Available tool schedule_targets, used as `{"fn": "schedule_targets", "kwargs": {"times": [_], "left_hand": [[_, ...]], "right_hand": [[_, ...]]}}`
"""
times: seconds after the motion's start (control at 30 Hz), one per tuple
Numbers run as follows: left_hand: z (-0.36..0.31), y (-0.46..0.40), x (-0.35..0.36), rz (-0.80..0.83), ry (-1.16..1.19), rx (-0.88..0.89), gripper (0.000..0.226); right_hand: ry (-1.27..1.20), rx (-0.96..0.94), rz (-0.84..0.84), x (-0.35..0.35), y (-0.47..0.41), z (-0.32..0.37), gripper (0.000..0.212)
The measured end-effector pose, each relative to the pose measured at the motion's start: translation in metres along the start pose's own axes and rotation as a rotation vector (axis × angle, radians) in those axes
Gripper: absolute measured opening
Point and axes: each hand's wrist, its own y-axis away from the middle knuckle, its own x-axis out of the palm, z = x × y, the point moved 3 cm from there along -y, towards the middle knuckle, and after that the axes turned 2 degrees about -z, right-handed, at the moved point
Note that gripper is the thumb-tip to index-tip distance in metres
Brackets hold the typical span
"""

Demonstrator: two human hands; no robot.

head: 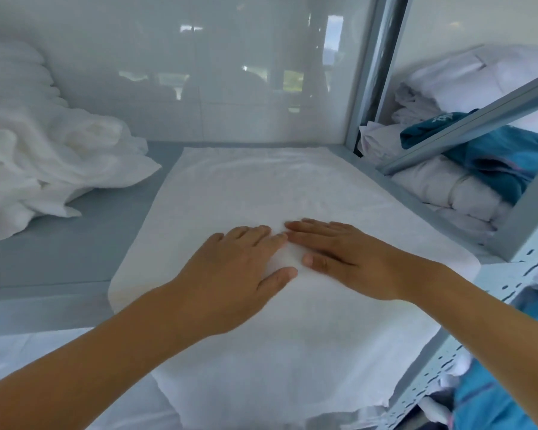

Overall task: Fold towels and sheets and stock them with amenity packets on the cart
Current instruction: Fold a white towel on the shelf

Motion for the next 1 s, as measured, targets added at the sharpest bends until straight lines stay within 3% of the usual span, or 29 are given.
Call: {"fn": "schedule_targets", "kwargs": {"times": [0.1, 0.4, 0.57, 0.87, 1.0], "left_hand": [[0.002, 0.003, 0.013, 0.078, -0.104, -0.006, 0.084], [0.008, -0.001, 0.017, 0.044, -0.161, 0.050, 0.088], [0.017, 0.013, 0.011, 0.020, -0.147, 0.035, 0.079], [0.051, 0.065, 0.001, 0.033, -0.146, -0.182, 0.079], [0.028, 0.074, 0.001, -0.170, -0.124, -0.214, 0.067]], "right_hand": [[0.039, -0.010, -0.057, 0.000, 0.001, 0.002, 0.056], [0.305, -0.044, -0.146, 0.008, 0.018, 0.010, 0.085], [0.300, -0.003, -0.191, 0.000, 0.052, -0.015, 0.073], [0.280, 0.027, -0.296, -0.012, 0.111, -0.066, 0.063], [0.257, 0.006, -0.404, -0.011, 0.113, -0.062, 0.057]]}}
